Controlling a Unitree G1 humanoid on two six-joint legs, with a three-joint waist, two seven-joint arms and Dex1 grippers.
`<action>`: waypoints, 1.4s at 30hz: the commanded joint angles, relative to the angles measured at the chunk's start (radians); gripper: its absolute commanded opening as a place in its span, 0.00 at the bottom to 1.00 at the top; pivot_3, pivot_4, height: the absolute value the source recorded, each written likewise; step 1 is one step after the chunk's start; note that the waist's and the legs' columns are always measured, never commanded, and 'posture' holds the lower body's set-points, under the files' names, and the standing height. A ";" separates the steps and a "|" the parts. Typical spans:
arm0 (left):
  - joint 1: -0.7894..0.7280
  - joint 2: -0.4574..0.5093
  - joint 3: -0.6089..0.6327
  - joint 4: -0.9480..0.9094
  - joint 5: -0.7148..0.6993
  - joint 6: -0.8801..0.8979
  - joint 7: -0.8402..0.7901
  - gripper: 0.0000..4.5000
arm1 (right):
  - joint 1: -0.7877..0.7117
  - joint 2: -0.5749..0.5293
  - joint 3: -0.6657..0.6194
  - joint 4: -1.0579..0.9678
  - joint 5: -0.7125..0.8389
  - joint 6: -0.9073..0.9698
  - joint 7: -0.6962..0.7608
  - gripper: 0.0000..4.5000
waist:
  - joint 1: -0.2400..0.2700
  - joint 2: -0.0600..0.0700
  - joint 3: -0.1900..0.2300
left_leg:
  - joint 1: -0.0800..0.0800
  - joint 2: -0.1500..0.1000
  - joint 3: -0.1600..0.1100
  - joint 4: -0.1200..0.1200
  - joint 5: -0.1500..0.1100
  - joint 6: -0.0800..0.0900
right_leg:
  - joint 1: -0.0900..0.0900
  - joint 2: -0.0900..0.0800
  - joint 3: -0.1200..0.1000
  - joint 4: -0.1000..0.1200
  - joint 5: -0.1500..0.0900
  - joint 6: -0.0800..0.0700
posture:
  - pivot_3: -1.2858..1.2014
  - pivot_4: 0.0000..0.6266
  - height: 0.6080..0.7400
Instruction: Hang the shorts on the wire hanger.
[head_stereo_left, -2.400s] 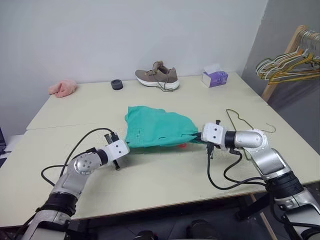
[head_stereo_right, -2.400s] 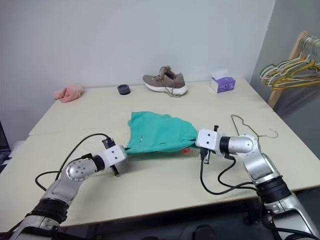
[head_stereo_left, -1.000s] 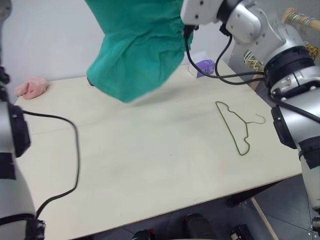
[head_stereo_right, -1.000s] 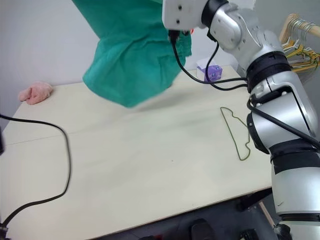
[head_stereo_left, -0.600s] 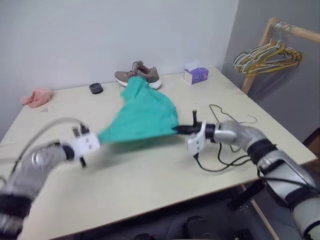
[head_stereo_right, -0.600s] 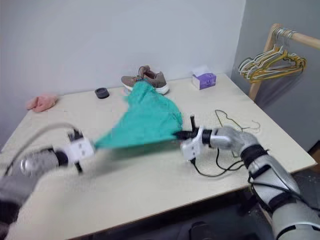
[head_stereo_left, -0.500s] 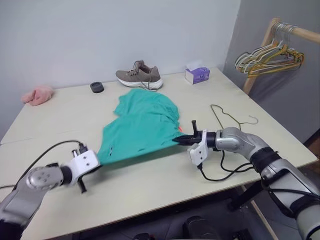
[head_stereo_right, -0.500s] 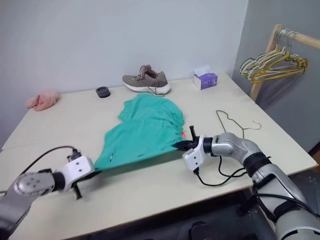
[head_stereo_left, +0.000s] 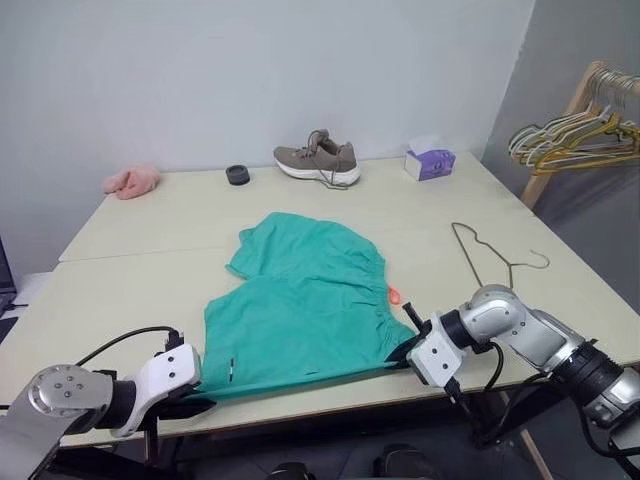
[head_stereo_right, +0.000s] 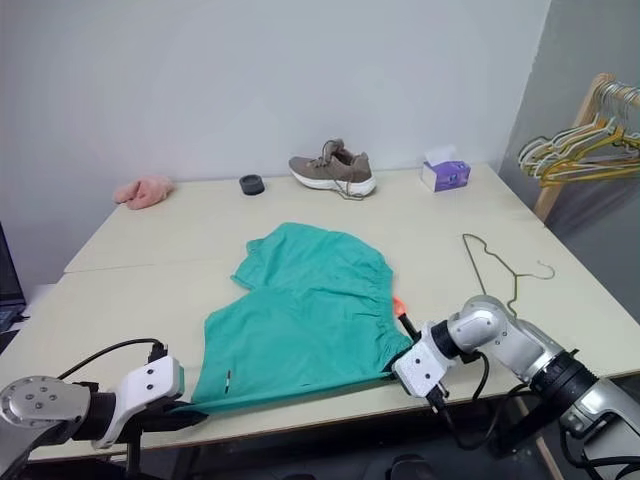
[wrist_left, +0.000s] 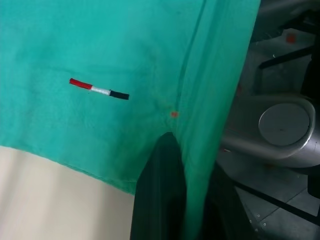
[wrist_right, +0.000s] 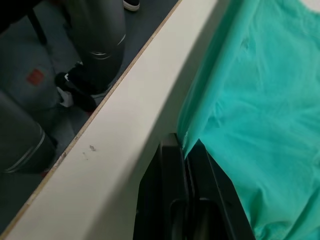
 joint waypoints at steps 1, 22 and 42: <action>-0.008 0.005 0.011 -0.005 0.014 0.004 -0.019 0.00 | 0.014 -0.018 -0.049 -0.042 -0.003 0.079 0.046 0.00 | 0.000 0.000 0.000 | 0.000 0.000 0.001 0.000 -0.001 -0.001 | 0.000 0.000 0.000 0.000 0.000 0.000 | 0.46 0.00 1.00; -0.050 -0.085 0.196 -0.103 -0.224 0.126 -0.133 1.00 | 0.111 -0.020 -0.349 -0.367 0.439 0.764 0.098 0.99 | 0.003 -0.001 0.004 | 0.000 0.011 0.007 0.001 -0.013 -0.005 | -0.003 0.008 0.001 -0.002 -0.002 -0.001 | 0.46 0.00 1.00; -0.759 -0.358 -0.183 0.091 -0.178 0.070 -0.044 1.00 | 0.262 0.300 -0.827 -0.074 0.190 0.981 -0.906 0.99 | -0.083 -0.002 0.002 | -0.004 0.010 0.013 0.001 -0.017 -0.003 | -0.005 0.009 0.008 -0.007 -0.002 0.007 | 0.40 0.00 1.00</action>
